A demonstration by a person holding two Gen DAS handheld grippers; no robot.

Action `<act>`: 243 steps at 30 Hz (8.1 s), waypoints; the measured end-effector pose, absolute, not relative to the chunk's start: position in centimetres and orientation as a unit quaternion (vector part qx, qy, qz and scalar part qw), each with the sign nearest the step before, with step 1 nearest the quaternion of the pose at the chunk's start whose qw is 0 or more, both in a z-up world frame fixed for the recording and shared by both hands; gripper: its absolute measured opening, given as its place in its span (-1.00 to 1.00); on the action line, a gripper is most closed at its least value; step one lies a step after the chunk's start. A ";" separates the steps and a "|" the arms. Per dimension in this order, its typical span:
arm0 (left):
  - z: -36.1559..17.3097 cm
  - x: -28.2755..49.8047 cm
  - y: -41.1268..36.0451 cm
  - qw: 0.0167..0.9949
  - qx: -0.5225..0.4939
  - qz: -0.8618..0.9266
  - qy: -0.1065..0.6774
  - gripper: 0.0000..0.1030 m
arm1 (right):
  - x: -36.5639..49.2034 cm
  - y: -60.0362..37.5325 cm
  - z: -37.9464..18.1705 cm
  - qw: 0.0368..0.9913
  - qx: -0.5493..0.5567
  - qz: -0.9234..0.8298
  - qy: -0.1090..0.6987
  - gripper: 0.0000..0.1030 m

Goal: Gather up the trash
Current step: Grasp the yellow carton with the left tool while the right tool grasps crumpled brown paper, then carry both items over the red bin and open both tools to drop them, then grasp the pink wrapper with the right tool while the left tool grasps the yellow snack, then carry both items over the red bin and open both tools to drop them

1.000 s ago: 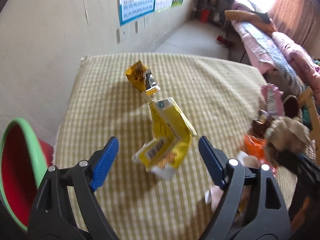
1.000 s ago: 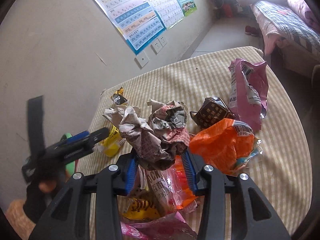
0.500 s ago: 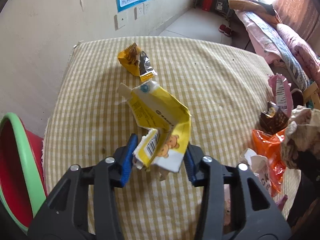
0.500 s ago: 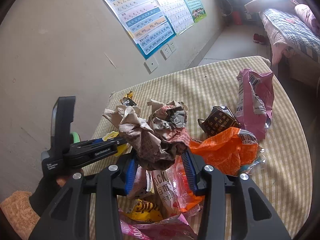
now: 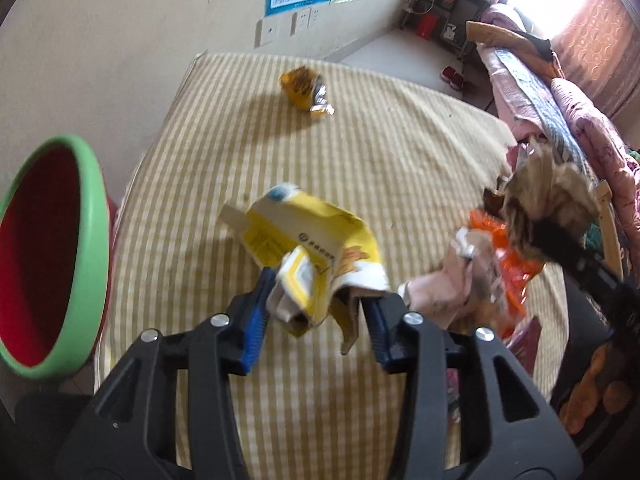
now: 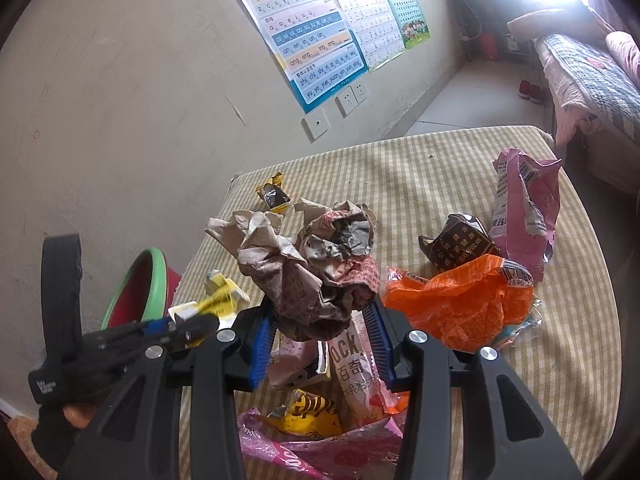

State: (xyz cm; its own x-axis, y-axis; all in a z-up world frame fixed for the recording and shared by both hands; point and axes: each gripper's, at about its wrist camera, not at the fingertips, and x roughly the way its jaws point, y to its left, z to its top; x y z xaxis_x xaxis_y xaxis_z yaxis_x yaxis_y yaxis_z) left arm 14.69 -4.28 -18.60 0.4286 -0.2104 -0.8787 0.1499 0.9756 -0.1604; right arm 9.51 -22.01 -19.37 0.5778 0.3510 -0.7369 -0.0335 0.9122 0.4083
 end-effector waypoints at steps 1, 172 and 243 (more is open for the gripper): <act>-18.8 14.3 -3.9 0.844 -0.032 -0.103 0.525 -0.07 | 9.5 -21.9 -19.3 0.870 0.176 0.111 0.446 -0.20; -15.6 9.7 5.6 0.877 -0.070 0.001 0.476 0.38 | 3.0 -14.5 -24.0 0.793 -0.007 0.204 0.574 -0.44; -13.2 9.7 4.5 0.904 -0.052 -0.020 0.423 -0.47 | 5.0 -14.1 -18.5 0.817 0.160 0.269 0.484 -0.86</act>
